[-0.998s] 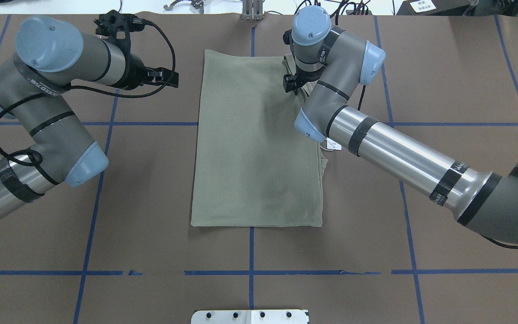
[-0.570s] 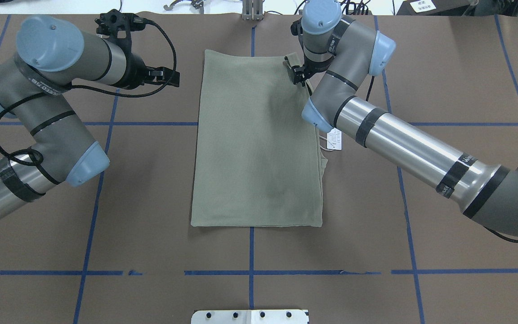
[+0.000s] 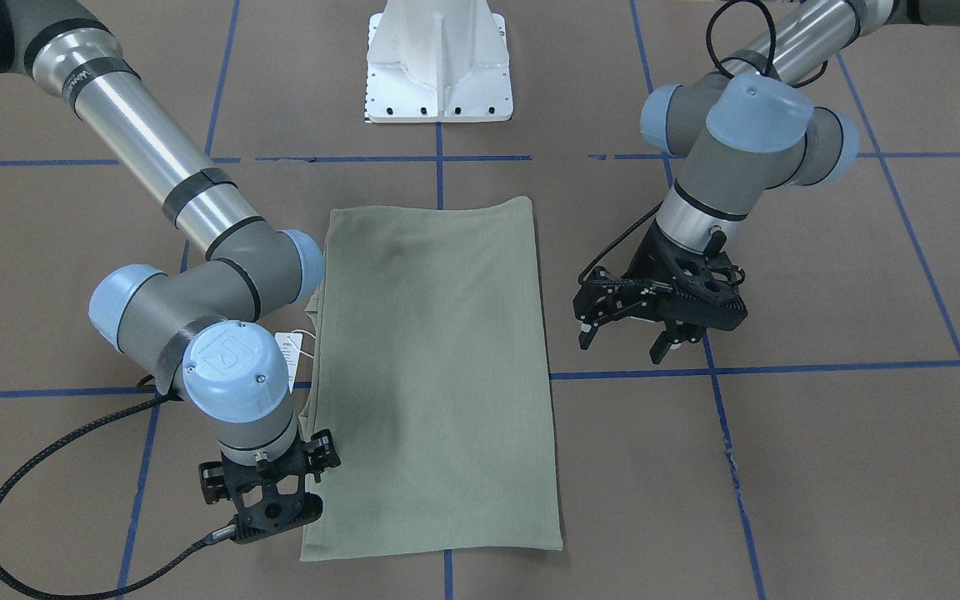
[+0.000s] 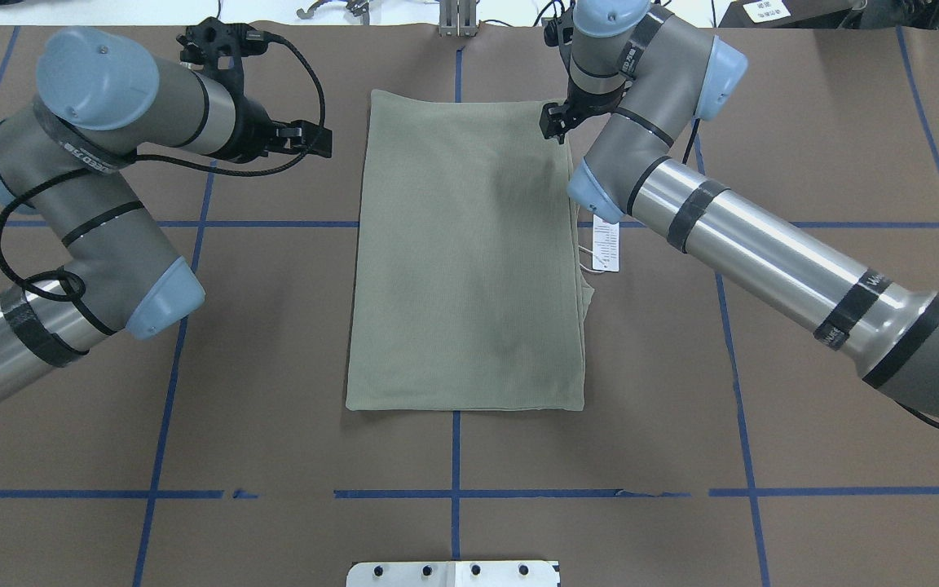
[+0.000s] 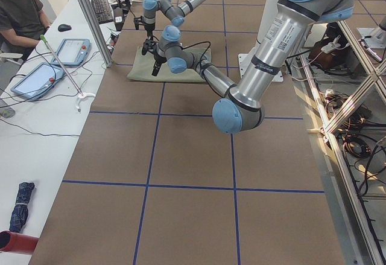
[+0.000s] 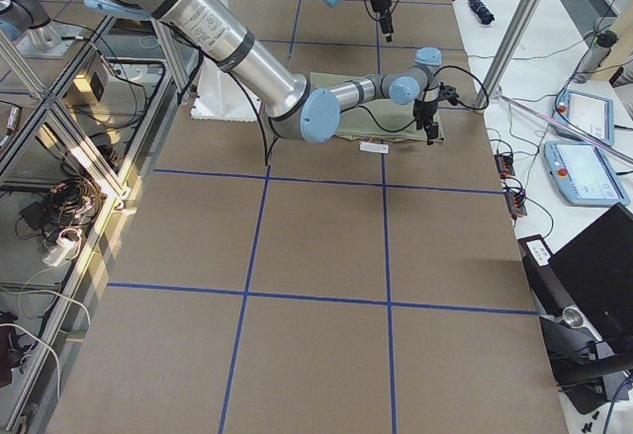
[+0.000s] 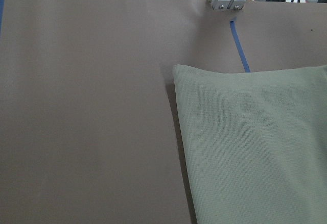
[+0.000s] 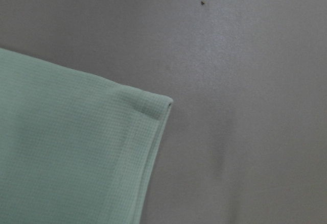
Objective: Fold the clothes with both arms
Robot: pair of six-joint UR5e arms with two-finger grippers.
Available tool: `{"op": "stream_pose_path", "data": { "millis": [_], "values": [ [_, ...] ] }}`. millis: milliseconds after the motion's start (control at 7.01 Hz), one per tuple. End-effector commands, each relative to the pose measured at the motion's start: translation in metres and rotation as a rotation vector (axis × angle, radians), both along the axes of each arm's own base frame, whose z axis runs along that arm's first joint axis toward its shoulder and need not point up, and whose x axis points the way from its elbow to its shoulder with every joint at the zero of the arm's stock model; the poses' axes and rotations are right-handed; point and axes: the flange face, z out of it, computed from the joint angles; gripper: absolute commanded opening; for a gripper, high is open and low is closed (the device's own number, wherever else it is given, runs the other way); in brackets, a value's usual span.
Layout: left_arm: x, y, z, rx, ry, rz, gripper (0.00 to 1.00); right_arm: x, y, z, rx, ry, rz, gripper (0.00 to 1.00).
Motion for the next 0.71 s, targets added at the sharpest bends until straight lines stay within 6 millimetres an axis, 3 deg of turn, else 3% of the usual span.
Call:
{"op": "stream_pose_path", "data": {
  "millis": [0, 143, 428, 570],
  "values": [
    [0.041, 0.046, -0.007, -0.214, 0.117, 0.037, 1.0, 0.039, 0.055, -0.009, -0.028, -0.064, -0.031, 1.0],
    [0.05, 0.081, -0.014, -0.258, 0.154, 0.063, 1.0, 0.052, 0.092, -0.012, -0.031, -0.086, -0.027, 1.0],
    [0.059, 0.145, 0.022, -0.461, 0.178, 0.04, 1.0, 0.063, 0.167, -0.016, -0.107, -0.183, 0.021, 1.0],
    [0.072, 0.179, 0.034, -0.51, 0.175, 0.01, 1.0, 0.064, 0.18, -0.028, -0.138, -0.224, 0.058, 1.0]
  ]
}}
